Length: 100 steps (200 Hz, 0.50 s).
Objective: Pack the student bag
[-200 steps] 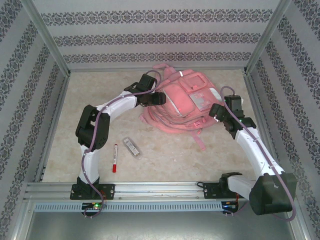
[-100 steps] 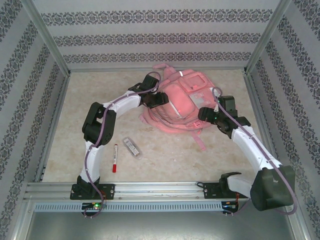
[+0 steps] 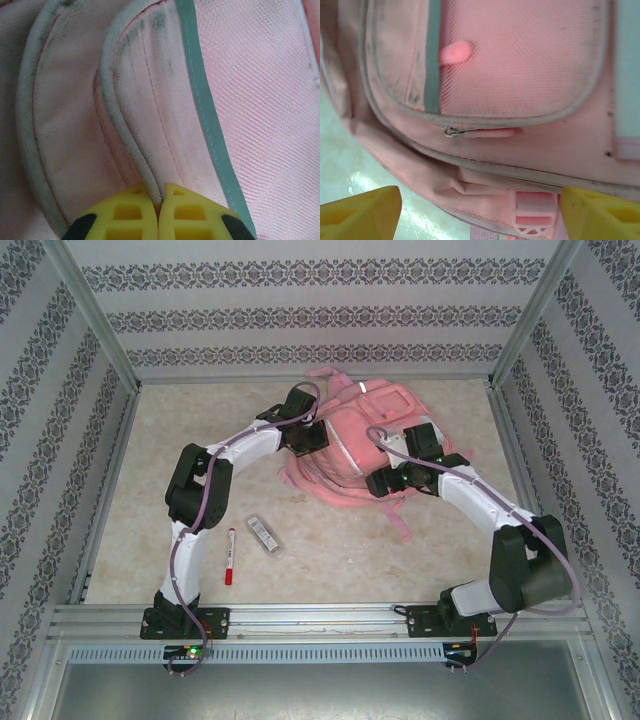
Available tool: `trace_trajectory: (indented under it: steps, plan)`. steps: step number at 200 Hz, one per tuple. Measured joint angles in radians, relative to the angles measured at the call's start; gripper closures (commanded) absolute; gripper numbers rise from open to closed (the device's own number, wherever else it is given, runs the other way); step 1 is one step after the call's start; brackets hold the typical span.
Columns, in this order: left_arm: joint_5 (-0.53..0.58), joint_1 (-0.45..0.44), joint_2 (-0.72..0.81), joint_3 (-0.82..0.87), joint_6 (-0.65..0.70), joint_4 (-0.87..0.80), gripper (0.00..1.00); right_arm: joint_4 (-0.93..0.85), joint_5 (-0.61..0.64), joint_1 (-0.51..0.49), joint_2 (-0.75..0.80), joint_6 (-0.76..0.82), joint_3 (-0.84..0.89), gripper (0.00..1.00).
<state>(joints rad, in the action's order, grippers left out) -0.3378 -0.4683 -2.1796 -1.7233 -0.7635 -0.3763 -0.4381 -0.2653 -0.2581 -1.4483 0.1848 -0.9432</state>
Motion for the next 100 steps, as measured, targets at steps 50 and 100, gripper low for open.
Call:
trace_trajectory:
  steps: [50, 100]
  plan:
    - [-0.049, 0.006, 0.063, -0.021, -0.002, -0.132, 1.0, -0.111, -0.19, 0.048, -0.1, 0.224, -0.057, 0.16]
    - [-0.136, 0.023, 0.087, -0.021, -0.043, -0.192, 1.0, -0.13, -0.256, 0.066, -0.179, 0.303, -0.113, 0.19]
